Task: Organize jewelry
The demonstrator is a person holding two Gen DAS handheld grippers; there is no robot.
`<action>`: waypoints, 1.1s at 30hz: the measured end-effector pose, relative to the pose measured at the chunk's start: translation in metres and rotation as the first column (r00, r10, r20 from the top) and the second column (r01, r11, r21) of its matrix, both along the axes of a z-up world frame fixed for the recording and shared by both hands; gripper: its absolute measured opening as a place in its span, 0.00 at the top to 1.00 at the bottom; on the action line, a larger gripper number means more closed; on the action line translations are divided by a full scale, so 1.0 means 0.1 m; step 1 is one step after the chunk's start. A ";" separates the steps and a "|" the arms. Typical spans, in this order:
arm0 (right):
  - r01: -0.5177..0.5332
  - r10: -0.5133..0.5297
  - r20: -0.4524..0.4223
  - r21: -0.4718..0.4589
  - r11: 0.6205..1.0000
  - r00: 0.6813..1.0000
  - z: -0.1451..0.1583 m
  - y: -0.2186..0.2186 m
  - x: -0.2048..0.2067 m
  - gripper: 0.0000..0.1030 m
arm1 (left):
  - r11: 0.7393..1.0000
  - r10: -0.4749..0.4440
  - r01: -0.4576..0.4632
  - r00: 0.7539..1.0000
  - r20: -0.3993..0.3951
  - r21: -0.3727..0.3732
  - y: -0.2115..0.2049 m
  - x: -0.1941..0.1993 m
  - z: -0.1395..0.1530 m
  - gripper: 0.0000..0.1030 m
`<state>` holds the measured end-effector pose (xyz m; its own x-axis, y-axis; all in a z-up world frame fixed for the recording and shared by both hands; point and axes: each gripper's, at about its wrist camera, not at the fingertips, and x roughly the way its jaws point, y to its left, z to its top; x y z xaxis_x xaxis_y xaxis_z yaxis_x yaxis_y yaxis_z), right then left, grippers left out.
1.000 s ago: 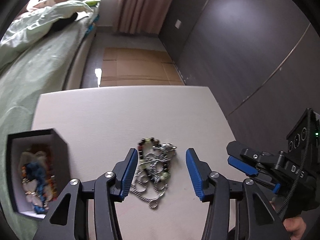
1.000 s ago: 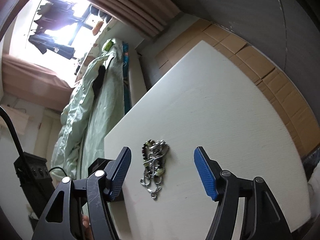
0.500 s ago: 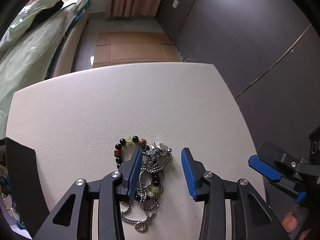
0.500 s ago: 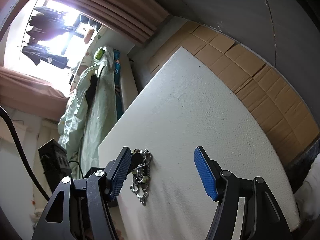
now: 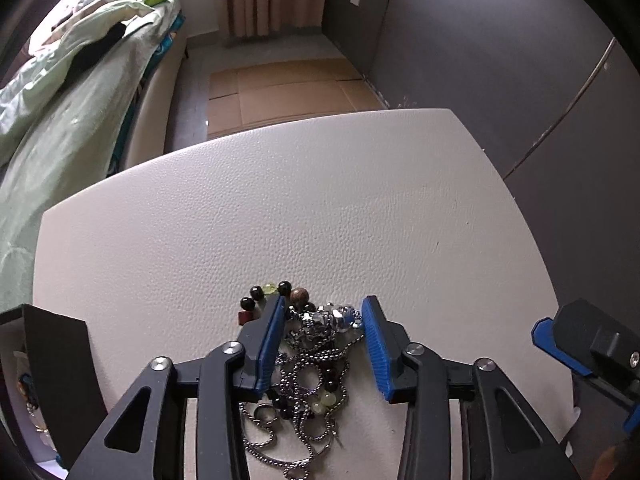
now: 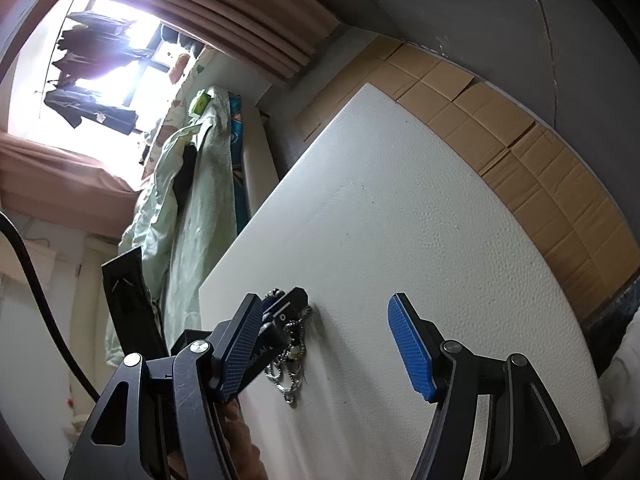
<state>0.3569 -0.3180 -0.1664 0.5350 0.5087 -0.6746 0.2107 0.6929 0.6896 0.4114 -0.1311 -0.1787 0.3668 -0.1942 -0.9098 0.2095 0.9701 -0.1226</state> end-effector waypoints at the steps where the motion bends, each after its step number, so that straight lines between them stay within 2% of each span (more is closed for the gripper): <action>1: 0.002 -0.002 -0.001 -0.001 1.000 1.000 0.00 0.00 0.00 0.36 | 1.000 0.001 -0.001 1.000 -0.004 -0.007 0.02 0.00 0.00 0.61; 6: -0.002 0.002 -0.004 -0.013 1.000 1.000 0.00 0.03 -0.01 0.36 | 0.996 0.023 -0.025 0.999 -0.025 -0.080 0.15 -0.02 0.06 0.63; 7: -0.004 0.004 -0.004 -0.015 1.000 1.000 0.00 0.04 0.00 0.36 | 0.995 0.026 -0.028 0.999 -0.021 -0.097 0.18 -0.03 0.09 0.74; 8: -0.006 0.006 -0.004 -0.018 1.000 1.000 0.00 0.05 0.00 0.36 | 0.993 0.031 -0.034 0.999 -0.022 -0.116 0.21 -0.04 0.13 0.75; 9: -0.011 0.011 -0.004 -0.022 1.000 1.000 0.00 0.07 0.00 0.36 | 0.991 0.033 -0.036 0.999 -0.021 -0.132 0.23 -0.05 0.15 0.85; 18: -0.054 0.054 -0.010 -0.067 0.996 0.999 -0.01 0.23 0.03 0.36 | 0.976 0.049 -0.045 0.999 0.011 -0.212 0.43 -0.12 0.33 0.85; 26: -0.097 0.096 -0.017 -0.113 0.989 0.995 0.01 0.45 0.09 0.36 | 0.954 0.107 -0.077 0.990 0.088 -0.290 0.73 -0.23 0.69 0.86; 28: -0.122 0.121 -0.017 -0.132 0.984 0.992 0.02 0.53 0.12 0.36 | 0.951 0.125 -0.087 0.986 0.110 -0.297 0.81 -0.24 0.80 1.00; 32: -0.169 0.171 -0.009 -0.182 0.969 0.985 0.05 0.69 0.18 0.38 | 0.950 0.150 -0.099 0.977 0.152 -0.297 0.99 -0.28 1.01 1.00; 33: -0.182 0.185 -0.006 -0.210 0.961 0.983 0.06 0.74 0.19 0.42 | 0.950 0.155 -0.102 0.974 0.163 -0.294 1.03 -0.29 1.05 1.00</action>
<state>0.3762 -0.2443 -0.1601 0.4554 0.4477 -0.7696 0.0584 0.8475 0.5276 0.3821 -0.0284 -0.0733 0.5598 -0.3727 -0.7401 0.1297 0.9215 -0.3660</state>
